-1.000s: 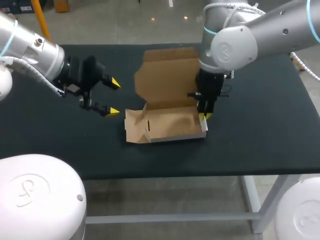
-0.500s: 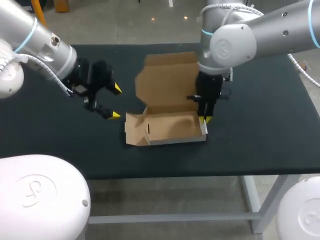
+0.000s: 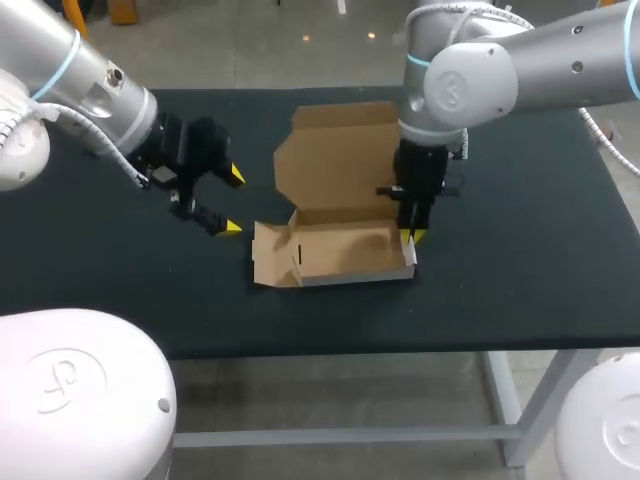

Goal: Assemble the packaging by folding the flat box into shape, placing the metal phone stand inside, and closing the box properly

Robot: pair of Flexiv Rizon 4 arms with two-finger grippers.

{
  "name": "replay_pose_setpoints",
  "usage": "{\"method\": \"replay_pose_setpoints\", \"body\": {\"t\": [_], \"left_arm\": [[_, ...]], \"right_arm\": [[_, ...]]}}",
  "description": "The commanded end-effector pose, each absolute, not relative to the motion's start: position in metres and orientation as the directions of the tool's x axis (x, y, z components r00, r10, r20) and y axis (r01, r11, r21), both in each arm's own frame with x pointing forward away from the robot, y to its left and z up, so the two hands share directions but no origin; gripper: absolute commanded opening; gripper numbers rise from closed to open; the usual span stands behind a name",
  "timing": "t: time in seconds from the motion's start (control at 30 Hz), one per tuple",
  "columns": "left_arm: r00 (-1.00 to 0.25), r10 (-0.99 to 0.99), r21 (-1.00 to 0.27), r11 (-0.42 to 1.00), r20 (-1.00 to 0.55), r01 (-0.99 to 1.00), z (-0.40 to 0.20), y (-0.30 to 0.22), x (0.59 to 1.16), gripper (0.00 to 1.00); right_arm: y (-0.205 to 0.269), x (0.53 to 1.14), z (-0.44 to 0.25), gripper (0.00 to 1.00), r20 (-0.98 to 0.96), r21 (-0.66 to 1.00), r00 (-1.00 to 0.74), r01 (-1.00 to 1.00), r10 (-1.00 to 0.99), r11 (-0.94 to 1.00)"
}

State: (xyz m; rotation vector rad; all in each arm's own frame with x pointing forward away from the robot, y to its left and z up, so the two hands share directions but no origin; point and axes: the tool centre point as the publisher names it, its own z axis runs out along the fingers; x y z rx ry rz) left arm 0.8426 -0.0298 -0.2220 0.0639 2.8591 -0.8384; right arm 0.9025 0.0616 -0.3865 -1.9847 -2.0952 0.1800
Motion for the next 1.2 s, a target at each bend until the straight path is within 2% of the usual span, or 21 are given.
{"method": "replay_pose_setpoints", "body": {"t": [0.03,0.4,0.8,0.87,0.93,1.2], "left_arm": [[-0.986,-0.004,-0.528,0.845,-0.164,0.084,-0.221,-0.03,0.842,1.0],[-0.986,-0.004,-0.528,0.845,-0.164,0.084,-0.221,-0.03,0.842,1.0],[-0.986,-0.004,-0.528,0.845,-0.164,0.084,-0.221,-0.03,0.842,1.0],[-0.986,-0.004,-0.528,0.845,-0.164,0.084,-0.221,-0.03,0.842,1.0],[-0.986,-0.004,-0.528,0.845,-0.164,0.084,-0.221,-0.03,0.842,1.0],[-0.986,-0.004,-0.528,0.845,-0.164,0.084,-0.221,-0.03,0.842,1.0]], "right_arm": [[0.063,0.904,-0.387,0.0,0.13,-0.286,-0.034,0.956,0.991,0.07],[0.067,0.902,-0.394,0.0,0.094,-0.375,-0.025,0.925,0.995,0.059],[0.072,0.901,-0.399,0.0,0.064,-0.39,-0.032,0.919,0.997,0.054],[0.072,0.9,-0.4,0.15,0.061,-0.38,-0.029,0.924,0.998,0.05],[0.071,0.899,-0.399,0.18,0.052,-0.365,-0.02,0.93,0.998,0.038],[0.072,0.896,-0.4,0.09,0.043,-0.325,-0.017,0.945,0.999,0.03]]}}
